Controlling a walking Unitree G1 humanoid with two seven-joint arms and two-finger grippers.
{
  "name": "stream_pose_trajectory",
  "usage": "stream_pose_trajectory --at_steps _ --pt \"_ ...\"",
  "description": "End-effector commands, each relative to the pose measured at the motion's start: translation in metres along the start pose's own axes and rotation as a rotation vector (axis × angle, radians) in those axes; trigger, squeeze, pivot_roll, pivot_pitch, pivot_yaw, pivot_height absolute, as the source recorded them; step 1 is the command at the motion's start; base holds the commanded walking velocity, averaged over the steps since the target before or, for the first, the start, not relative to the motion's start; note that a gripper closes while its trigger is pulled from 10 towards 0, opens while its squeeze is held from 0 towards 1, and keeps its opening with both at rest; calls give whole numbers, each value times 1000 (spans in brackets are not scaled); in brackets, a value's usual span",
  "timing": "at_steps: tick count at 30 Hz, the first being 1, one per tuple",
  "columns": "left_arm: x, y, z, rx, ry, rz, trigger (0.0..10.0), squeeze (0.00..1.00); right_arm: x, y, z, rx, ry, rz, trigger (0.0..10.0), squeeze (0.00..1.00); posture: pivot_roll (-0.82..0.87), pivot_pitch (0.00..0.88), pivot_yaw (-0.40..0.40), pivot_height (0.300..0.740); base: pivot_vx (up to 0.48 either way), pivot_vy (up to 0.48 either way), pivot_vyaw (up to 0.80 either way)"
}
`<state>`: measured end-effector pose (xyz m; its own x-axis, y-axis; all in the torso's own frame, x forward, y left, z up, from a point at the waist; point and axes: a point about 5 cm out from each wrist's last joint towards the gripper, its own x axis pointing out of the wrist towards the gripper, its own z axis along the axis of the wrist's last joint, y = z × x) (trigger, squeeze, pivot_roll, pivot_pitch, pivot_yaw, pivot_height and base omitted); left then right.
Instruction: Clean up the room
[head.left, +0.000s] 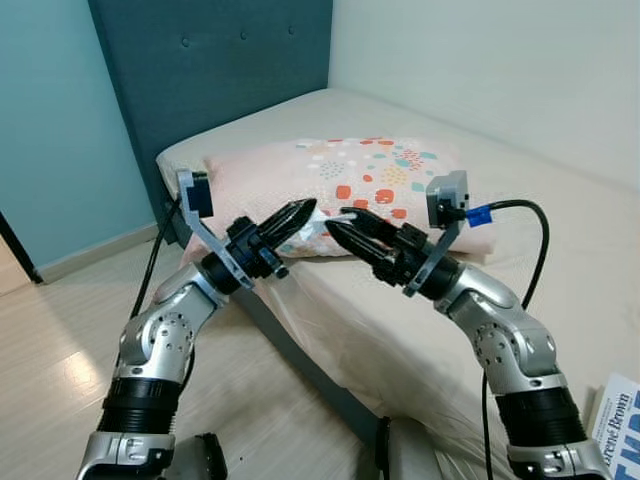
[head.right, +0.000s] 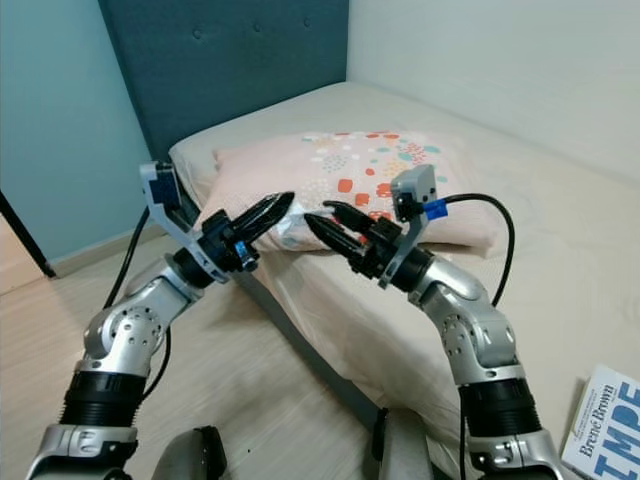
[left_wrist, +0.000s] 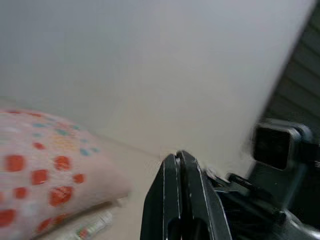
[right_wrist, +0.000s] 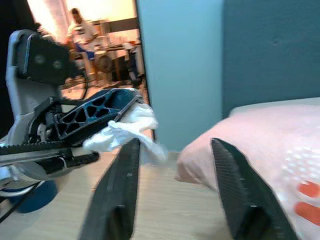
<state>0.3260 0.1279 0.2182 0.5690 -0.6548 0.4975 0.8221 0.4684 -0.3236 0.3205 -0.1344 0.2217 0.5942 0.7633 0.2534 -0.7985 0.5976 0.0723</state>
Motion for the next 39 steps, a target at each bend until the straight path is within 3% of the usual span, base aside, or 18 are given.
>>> stream_pose_trajectory --at_steps 1,3,4,6,9,12,16,17,19,20,21,22,23,24,25,31,33,39 --pt "0 3 -1 3 -13 29 0 0 0 -3 2 -14 -3 -17 10000 1000 30 0 -24 480 0 0 0" --pt "-4 12 3 20 -31 104 0 0 -3 -8 0 -18 9 -50 10000 1000 33 0 -25 480 0 0 0" --pt "-10 26 7 53 -45 215 0 0 -7 -16 -2 -15 15 -109 10000 1000 35 5 -26 480 0 0 0" --pt "-10 26 7 53 -45 215 0 0 -7 -16 -2 -15 15 -109 10000 1000 35 5 -26 480 0 0 0" --pt "-51 68 16 168 -38 607 0 0 -19 -50 -7 83 -49 -366 10000 1000 49 37 -22 480 0 0 0" --pt "-65 75 18 192 -29 685 0 0 -22 -58 -8 135 -83 -436 10000 1000 58 59 -23 480 0 0 0" --pt "-120 88 17 284 44 939 0 0 -34 -86 -23 338 -160 -685 10000 1000 95 121 -32 480 0 0 0" --pt "-120 88 17 284 44 939 0 0 -34 -86 -23 338 -160 -685 10000 1000 95 121 -32 480 0 0 0" --pt "-154 88 14 307 87 1053 0 0 -41 -97 -35 461 -176 -808 10000 984 133 187 -41 480 0 0 0" --pt "-154 88 14 307 87 1053 0 0 -41 -97 -35 461 -176 -808 10000 984 133 187 -41 480 0 0 0" --pt "-169 85 13 313 105 1097 0 0 -45 -101 -39 513 -180 -856 10000 729 149 218 -42 480 0 0 0" --pt "-169 85 13 313 105 1097 0 0 -45 -101 -39 513 -180 -856 10000 729 149 218 -42 480 0 0 0" --pt "-181 83 11 314 121 1135 0 0 -47 -105 -43 560 -188 -894 10000 75 154 233 -43 480 0 0 0" --pt "-181 83 11 314 121 1135 0 0 -47 -105 -43 560 -188 -894 10000 75 154 233 -43 480 0 0 0" --pt "-194 78 11 334 144 1164 0 0 -51 -110 -47 583 -170 -969 10000 0 179 300 -43 480 0 0 0" --pt "-219 59 17 403 202 1206 0 0 -70 -122 -52 646 -172 -1195 10000 0 216 384 -29 480 0 0 0" --pt "-220 46 25 411 235 1191 10000 0 -81 -130 -44 660 -218 -1256 10000 0 236 476 -8 480 0 0 0" --pt "-222 35 34 426 255 1170 10000 0 -85 -134 -36 653 -251 -1262 10000 0 244 533 8 480 0 0 0"
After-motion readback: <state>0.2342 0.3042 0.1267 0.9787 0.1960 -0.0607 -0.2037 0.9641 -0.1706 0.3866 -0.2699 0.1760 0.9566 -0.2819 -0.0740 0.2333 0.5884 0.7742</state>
